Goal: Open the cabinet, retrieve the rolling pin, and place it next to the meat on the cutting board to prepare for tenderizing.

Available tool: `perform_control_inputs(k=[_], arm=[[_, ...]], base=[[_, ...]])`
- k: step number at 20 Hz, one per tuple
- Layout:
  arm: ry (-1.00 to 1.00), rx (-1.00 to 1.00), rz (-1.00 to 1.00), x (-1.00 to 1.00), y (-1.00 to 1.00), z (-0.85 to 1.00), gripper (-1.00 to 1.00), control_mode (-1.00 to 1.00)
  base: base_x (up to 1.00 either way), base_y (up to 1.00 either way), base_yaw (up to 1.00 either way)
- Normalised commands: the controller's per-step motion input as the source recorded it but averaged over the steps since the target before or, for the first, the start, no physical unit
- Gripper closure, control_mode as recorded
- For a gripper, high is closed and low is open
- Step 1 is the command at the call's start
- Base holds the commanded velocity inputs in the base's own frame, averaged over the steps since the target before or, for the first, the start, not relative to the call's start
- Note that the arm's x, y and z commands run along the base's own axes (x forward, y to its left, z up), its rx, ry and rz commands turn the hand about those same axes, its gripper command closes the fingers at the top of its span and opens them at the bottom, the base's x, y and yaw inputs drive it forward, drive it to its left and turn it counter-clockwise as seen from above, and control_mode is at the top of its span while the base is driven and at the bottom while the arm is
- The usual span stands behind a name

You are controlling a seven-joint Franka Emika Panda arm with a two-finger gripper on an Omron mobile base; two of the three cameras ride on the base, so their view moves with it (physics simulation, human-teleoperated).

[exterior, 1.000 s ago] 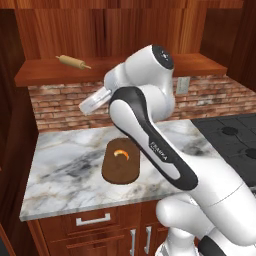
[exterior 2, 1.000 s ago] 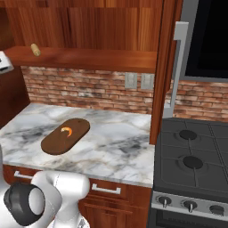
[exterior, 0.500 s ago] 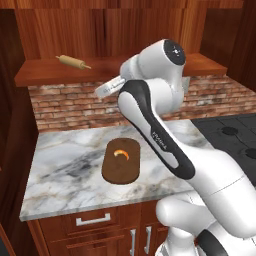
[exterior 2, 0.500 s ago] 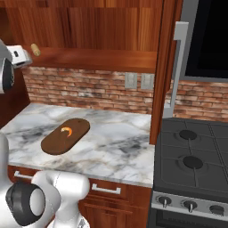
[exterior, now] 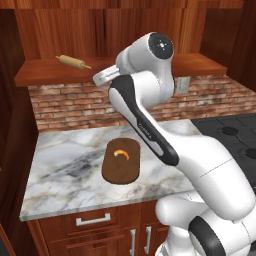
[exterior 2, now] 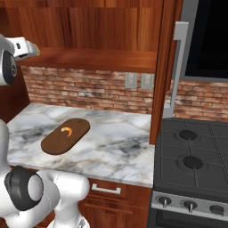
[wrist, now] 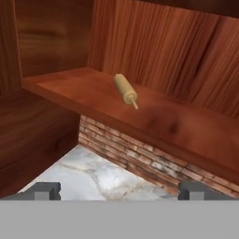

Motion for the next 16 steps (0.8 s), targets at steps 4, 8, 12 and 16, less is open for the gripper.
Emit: perform_control_inputs(k=[4,8,12,16], arm=[[-0.06,0.00,-0.03,-0.10,0.00,0.03,-1.00,-1.00],[-0.03,0.02,0.00,-0.04,0.00,0.11,-1.00,-1.00],[-0.02,0.06,0.00,0.00,0.00,0.15,-1.00,-1.00],[-0.02,0.05,0.00,0.07,-0.01,0.06,-1.00,-1.00]], base=[[0.00,0.00,0.00],[0.00,0.00,0.00],[0.00,0.00,0.00],[0.00,0.00,0.00]])
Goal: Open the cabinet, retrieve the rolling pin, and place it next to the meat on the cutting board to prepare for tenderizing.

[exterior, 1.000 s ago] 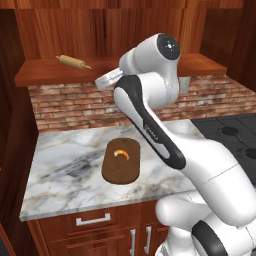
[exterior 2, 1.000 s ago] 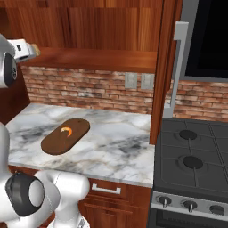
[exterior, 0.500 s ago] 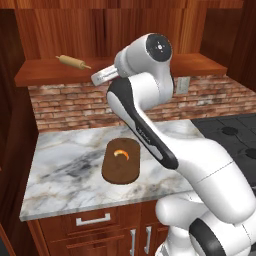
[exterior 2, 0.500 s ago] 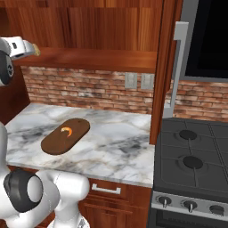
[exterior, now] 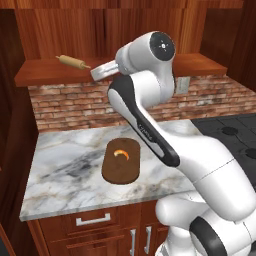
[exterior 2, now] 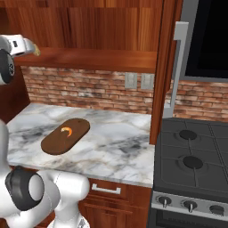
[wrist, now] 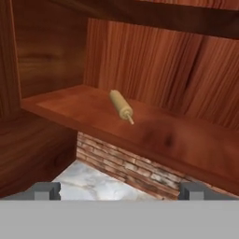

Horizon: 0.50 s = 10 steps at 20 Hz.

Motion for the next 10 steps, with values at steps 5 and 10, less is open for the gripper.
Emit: perform_control_inputs(k=[5,10], arm=[[0.00,0.05,0.00,0.27,0.00,0.01,-1.00,-1.00],[0.00,0.02,-0.01,0.48,0.00,0.00,-1.00,-1.00]], base=[[0.00,0.00,0.00],[0.00,0.00,0.00]])
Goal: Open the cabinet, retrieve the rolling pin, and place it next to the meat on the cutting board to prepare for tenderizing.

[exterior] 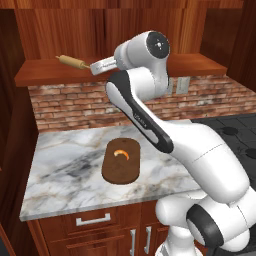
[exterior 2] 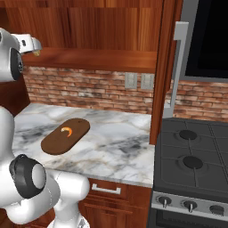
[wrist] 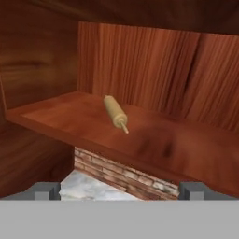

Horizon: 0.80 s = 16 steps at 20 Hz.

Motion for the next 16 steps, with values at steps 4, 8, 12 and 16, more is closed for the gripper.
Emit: perform_control_inputs(k=[4,8,12,16], arm=[[0.00,0.01,-0.01,0.53,0.00,0.00,-1.00,-1.00],[0.00,0.01,-0.01,0.50,0.00,0.00,-1.00,-1.00],[0.00,0.00,0.00,0.36,0.02,0.00,-1.00,-1.00],[0.00,0.00,0.00,0.14,0.20,0.00,-1.00,-1.00]], base=[[0.00,0.00,0.00],[0.00,0.00,0.00],[0.00,0.00,0.00],[0.00,0.00,0.00]])
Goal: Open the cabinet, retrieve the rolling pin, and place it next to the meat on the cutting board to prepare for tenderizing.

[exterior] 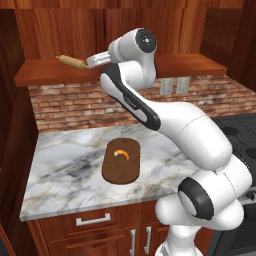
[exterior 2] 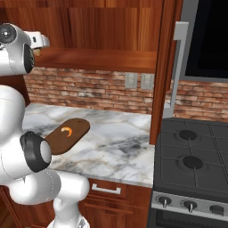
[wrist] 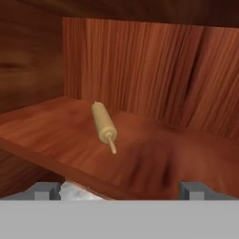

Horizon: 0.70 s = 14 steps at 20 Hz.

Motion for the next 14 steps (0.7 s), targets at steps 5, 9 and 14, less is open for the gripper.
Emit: perform_control_inputs(k=[5,9,14], arm=[[0.00,0.00,0.00,0.01,0.31,0.00,-1.00,-1.00],[0.00,0.00,0.00,0.02,0.29,0.00,-1.00,-1.00],[0.00,0.00,0.00,0.06,0.13,-0.06,-1.00,-1.00]], base=[[0.00,0.00,0.00],[0.00,0.00,0.00],[0.00,0.00,0.00]])
